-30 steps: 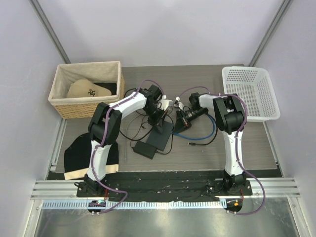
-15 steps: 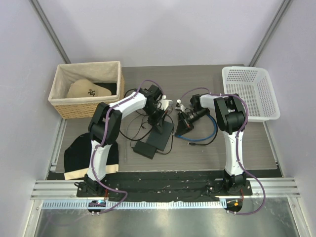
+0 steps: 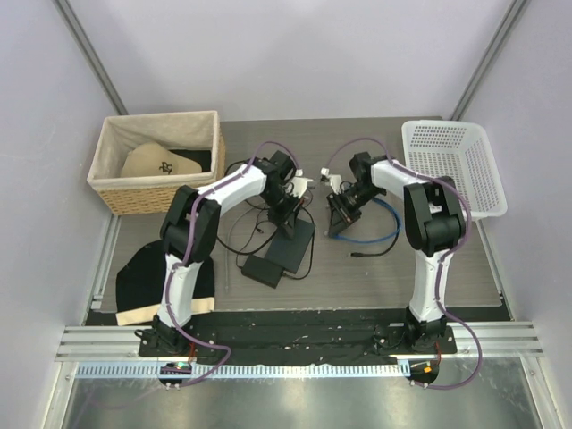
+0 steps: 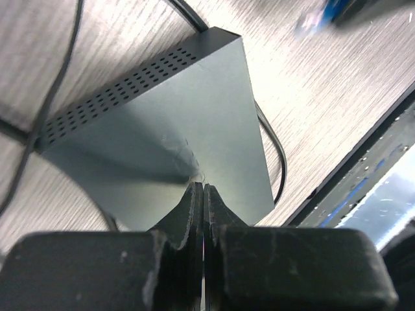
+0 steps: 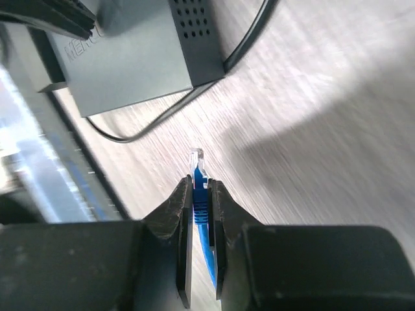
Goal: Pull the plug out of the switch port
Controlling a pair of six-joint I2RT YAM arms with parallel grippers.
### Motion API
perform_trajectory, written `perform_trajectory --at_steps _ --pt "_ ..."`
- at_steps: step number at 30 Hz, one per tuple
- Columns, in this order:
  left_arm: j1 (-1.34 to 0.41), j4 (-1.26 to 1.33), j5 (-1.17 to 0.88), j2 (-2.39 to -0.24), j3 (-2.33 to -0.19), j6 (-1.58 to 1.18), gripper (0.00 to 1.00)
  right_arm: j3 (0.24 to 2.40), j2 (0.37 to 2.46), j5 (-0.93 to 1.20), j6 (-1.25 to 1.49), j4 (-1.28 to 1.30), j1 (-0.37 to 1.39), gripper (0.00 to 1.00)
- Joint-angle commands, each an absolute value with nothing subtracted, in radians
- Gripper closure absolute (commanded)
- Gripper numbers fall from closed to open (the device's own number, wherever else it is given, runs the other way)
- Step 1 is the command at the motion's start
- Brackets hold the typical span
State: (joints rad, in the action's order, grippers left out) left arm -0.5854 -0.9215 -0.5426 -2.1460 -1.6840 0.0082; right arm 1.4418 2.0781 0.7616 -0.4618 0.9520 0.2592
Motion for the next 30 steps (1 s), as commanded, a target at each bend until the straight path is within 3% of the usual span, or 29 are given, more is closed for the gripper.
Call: perform_trajectory --at_steps 1,8,12,21,23,24,26,27,30 --pt "-0.588 -0.942 -0.500 -2.014 -1.758 0.077 1.00 1.557 1.962 0.629 -0.545 0.951 0.247 0.98" --pt "-0.551 -0.959 -0.425 -1.902 -1.784 0.144 1.00 1.839 2.065 0.511 -0.482 0.927 0.227 0.99" --pt "-0.506 -0.985 -0.411 -1.885 -1.818 0.156 1.00 2.131 2.172 0.454 -0.404 0.894 0.229 0.99" --pt "-0.448 -0.937 -0.394 -1.853 -1.773 0.126 1.00 2.263 2.296 0.239 -0.324 0.733 0.232 0.97" --pt "-0.448 -0.933 -0.390 -1.844 -1.764 0.126 1.00 2.229 2.290 0.242 -0.311 0.732 0.239 0.86" --pt "-0.448 -0.933 -0.381 -1.842 -1.755 0.124 1.00 2.192 2.270 0.251 -0.311 0.733 0.247 0.67" --pt "-0.448 -0.927 -0.362 -1.839 -1.743 0.123 1.00 2.154 2.235 0.253 -0.321 0.733 0.271 0.52" --pt "-0.448 -0.927 -0.344 -1.836 -1.738 0.121 1.00 2.125 2.196 0.252 -0.319 0.733 0.279 0.40" --pt "-0.448 -0.917 -0.305 -1.833 -1.741 0.117 1.00 2.088 2.129 0.264 -0.292 0.727 0.298 0.23"
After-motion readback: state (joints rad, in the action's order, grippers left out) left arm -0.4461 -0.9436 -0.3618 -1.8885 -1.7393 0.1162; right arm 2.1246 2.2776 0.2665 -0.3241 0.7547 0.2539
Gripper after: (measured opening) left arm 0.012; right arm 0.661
